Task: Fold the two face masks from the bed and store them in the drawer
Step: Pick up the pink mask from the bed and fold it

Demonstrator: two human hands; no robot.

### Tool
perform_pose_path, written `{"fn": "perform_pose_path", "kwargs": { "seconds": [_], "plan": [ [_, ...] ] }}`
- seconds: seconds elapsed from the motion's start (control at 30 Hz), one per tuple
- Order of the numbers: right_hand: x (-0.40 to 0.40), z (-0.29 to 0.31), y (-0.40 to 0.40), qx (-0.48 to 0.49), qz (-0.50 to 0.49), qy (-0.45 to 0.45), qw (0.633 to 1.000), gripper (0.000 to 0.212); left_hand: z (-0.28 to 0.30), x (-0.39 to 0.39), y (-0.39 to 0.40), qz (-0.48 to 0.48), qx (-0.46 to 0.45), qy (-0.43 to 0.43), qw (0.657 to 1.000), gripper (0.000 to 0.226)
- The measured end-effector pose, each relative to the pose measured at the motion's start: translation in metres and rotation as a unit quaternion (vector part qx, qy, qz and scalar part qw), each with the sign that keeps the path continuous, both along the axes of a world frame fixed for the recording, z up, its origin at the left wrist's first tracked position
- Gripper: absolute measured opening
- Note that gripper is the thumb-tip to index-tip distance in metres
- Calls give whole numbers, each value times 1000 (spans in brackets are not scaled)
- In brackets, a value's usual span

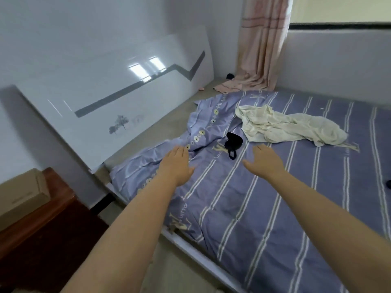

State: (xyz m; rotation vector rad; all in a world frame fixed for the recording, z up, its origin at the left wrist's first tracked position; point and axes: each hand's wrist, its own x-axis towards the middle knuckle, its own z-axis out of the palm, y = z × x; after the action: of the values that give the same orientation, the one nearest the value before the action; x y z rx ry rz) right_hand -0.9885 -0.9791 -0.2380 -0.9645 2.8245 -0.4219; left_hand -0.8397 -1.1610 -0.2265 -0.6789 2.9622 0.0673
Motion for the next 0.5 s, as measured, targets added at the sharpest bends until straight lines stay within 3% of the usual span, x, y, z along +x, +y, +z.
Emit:
{"fn": "perform_pose_path", "kwargs": {
  "seconds": [0.27, 0.5],
  "plan": [
    [-129, -92, -122, 63, -79, -110, 989, 35, -88, -164, -149, -124, 8, -74, 989, 66],
    [-222, -213, -215, 138, -110, -135, 975, 57, -231, -296, -235, -220, 71, -141, 963, 66]
  ]
}}
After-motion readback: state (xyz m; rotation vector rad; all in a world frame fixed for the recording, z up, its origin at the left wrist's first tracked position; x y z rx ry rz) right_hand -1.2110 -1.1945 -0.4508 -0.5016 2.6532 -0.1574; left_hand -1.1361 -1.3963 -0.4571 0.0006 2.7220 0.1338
